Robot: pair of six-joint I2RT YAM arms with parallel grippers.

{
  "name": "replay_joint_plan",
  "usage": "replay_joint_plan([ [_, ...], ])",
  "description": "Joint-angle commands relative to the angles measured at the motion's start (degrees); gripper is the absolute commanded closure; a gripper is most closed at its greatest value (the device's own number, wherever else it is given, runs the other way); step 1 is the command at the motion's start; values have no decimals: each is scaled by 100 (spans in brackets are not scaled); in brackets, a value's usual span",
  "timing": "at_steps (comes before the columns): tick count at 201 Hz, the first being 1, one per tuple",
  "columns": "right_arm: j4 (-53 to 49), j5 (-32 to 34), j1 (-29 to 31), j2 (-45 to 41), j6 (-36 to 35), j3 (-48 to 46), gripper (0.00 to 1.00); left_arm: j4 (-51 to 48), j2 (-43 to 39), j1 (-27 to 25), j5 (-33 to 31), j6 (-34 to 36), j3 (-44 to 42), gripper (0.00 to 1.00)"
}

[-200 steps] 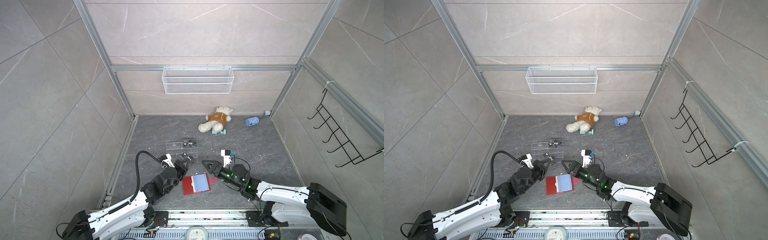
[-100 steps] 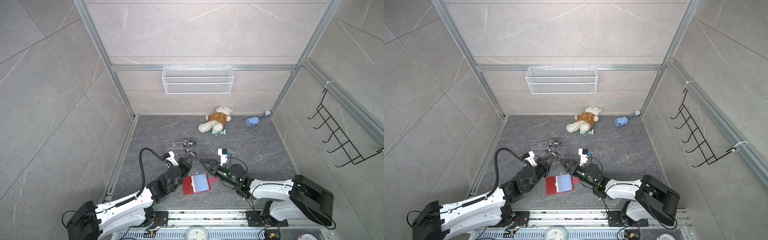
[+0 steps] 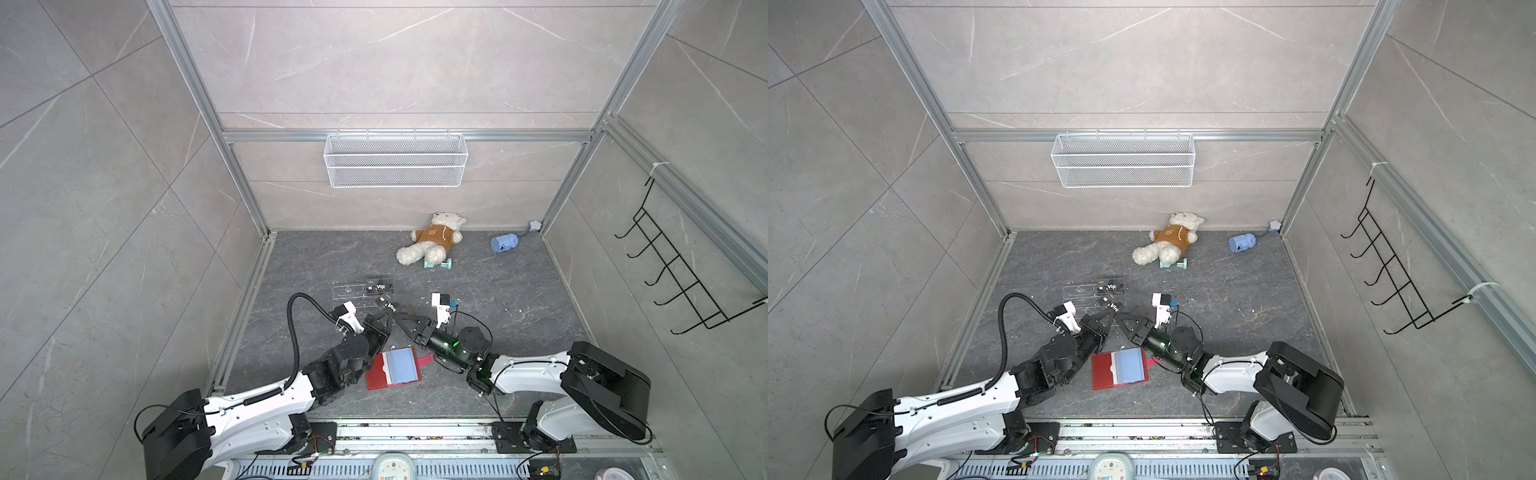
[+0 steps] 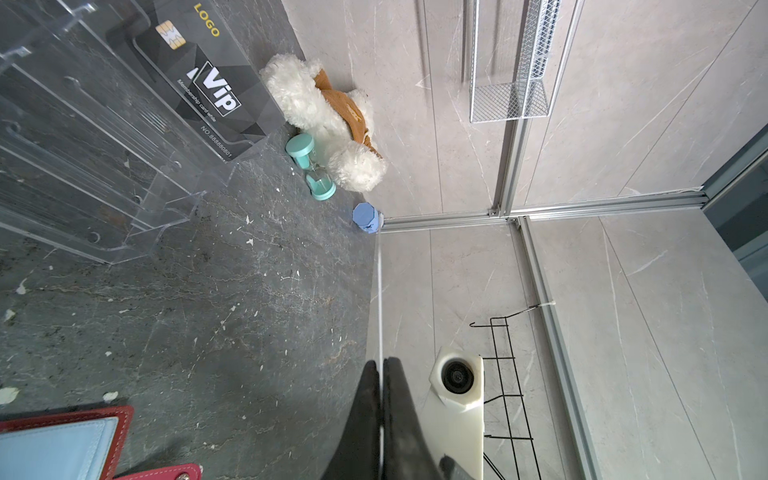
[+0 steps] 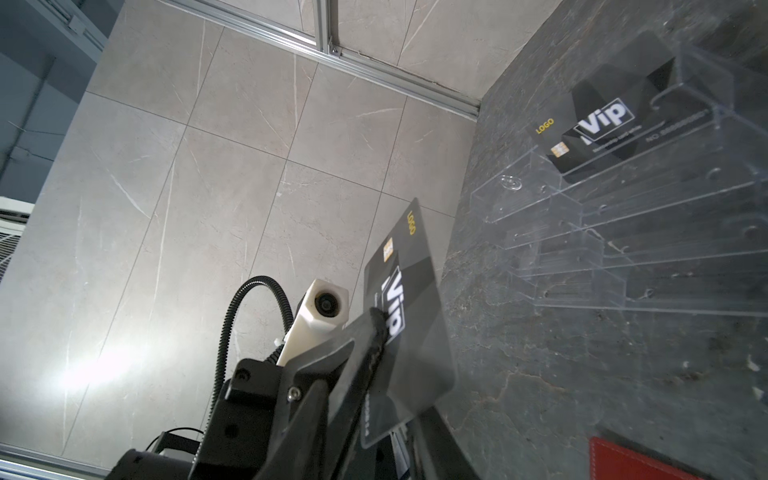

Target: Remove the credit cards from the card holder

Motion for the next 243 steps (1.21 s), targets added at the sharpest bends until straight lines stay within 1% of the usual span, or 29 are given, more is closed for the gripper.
replay_joint_plan([
  [1,340,-90,-10,85,-5,108,75,432,47,-48,-226,205,238,100],
  [18,423,-116,-6,99,-9,108,83,493,82,-66,-243,213,233,100],
  [26,388,-141,-11,103,-20,124,85,525,99,-74,-243,227,237,100],
  [121,557,-56,-14,107,-4,70,95,740,261,-189,-287,261,228,100],
  [125,558,-48,-14,108,-5,74,96,749,272,-196,-287,261,227,100],
  [130,554,-47,-19,104,4,72,100,771,290,-202,-294,262,226,100],
  [175,588,-55,-23,71,-11,33,100,820,339,-257,-349,262,216,100],
  [193,548,-72,-27,34,-44,5,100,658,307,-261,-340,339,272,93],
  [243,220,-117,-47,-210,-264,-111,100,320,139,-267,-349,560,341,68],
])
